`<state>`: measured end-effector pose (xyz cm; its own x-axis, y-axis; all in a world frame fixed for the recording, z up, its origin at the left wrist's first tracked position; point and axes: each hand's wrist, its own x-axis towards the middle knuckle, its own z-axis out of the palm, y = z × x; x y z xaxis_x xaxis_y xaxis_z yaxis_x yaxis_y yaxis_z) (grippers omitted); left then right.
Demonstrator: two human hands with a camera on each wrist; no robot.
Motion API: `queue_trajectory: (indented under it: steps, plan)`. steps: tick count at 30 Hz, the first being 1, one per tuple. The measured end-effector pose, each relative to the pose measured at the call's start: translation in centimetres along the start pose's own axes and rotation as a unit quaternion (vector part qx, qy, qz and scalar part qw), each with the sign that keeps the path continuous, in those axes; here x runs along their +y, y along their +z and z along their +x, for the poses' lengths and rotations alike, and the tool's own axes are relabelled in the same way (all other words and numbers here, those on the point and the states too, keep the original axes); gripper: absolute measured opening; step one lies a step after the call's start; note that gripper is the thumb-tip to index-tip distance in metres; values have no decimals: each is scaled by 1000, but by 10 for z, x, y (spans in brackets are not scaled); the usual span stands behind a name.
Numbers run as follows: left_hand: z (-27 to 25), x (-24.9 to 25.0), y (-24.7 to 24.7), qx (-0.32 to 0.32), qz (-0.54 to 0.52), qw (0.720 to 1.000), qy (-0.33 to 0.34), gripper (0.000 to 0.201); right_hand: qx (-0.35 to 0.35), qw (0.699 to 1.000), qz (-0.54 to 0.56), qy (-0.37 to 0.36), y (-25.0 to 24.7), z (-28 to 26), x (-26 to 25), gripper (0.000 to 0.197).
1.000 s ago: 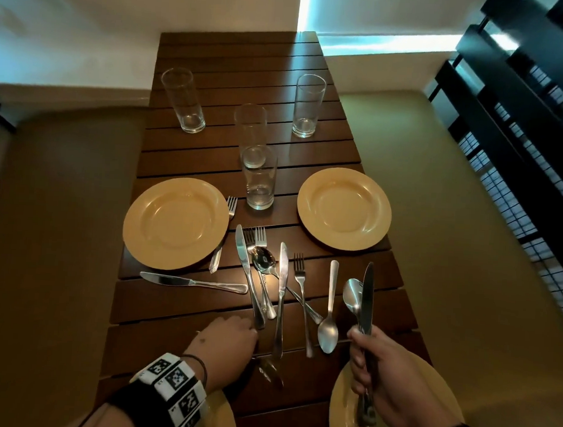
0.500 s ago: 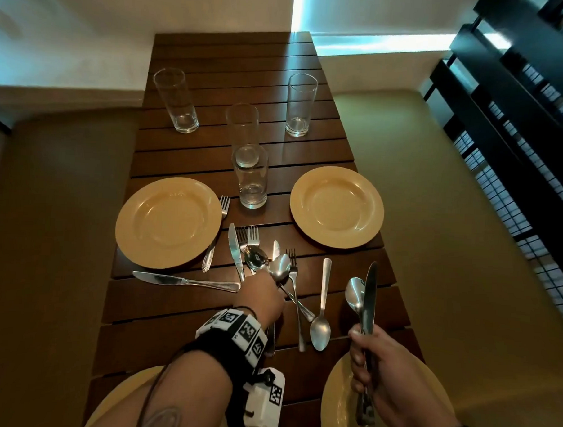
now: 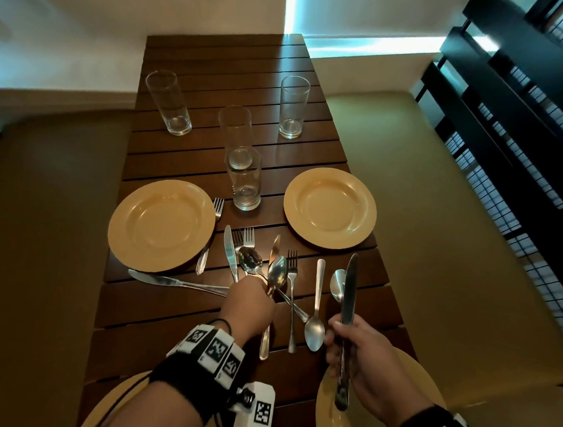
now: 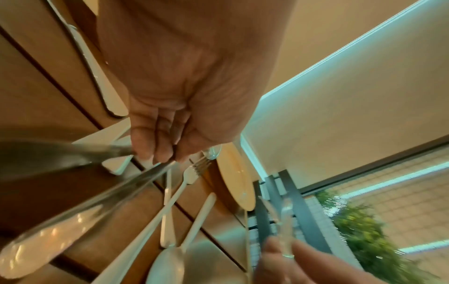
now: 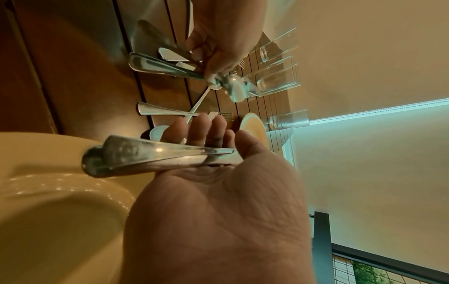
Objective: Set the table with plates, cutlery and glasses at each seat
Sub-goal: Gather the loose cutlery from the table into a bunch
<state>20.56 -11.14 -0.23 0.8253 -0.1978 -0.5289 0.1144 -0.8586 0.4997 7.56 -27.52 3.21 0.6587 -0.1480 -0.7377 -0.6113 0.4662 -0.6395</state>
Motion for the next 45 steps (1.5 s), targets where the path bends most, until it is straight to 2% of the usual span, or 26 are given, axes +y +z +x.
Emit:
queue_trajectory:
  steps: [5, 8, 10, 12, 15, 17, 20, 21, 24, 27, 29, 33, 35, 37, 42, 43, 45]
  plan:
    - [-37, 19, -7, -53, -61, 995, 63, 10, 4, 1000, 15, 11, 5, 7, 2, 23]
    - [-47, 31, 2, -121, -119, 984, 54, 17, -19, 999, 34, 20, 8, 7, 6, 29]
    - [-48, 35, 13, -144, -157, 976, 41, 10, -37, 998, 52, 21, 9, 6, 10, 35]
    - [-48, 35, 24, -147, -192, 970, 22, 4, -46, 996, 68, 20, 9, 6, 13, 42]
    - [-52, 38, 36, -157, -245, 956, 20, 14, -39, 996, 78, 36, 2, 8, 20, 48]
    - [-53, 41, 40, -143, -237, 960, 32, 22, -29, 995, 85, 46, -5, 9, 24, 43]
    - [-42, 44, 42, -102, -267, 958, 23, 10, -8, 997, 67, 46, -13, 8, 25, 33]
    - [-33, 42, 42, -71, -248, 966, 23, 7, 1, 997, 59, 45, -16, 8, 25, 29]
    - [2, 38, 39, 3, -102, 994, 28, 12, 34, 997, 37, 51, -26, 9, 25, 20]
    - [32, 34, 39, 8, 38, 999, 6, 31, 39, 997, 39, 48, -35, 7, 21, 19]
    - [43, 34, 42, -7, 92, 996, -5, 34, 38, 997, 45, 44, -39, 6, 18, 18]
    - [51, 36, 47, -32, 136, 990, -7, 22, 36, 997, 55, 39, -48, 5, 15, 18]
    - [49, 41, 44, -45, 130, 991, -2, 14, 37, 997, 60, 39, -53, 4, 14, 18]
    - [41, 46, 35, -55, 111, 992, 5, 15, 37, 996, 65, 37, -57, 4, 14, 18]
    - [16, 66, 5, -26, 101, 989, 108, 13, 35, 995, 84, 33, -69, 2, 15, 17]
    - [12, 70, -1, -42, 119, 983, 131, 5, 35, 995, 89, 33, -71, 1, 15, 18]
    - [11, 78, -8, -84, 170, 967, 170, 20, 36, 994, 97, 33, -75, 0, 14, 18]
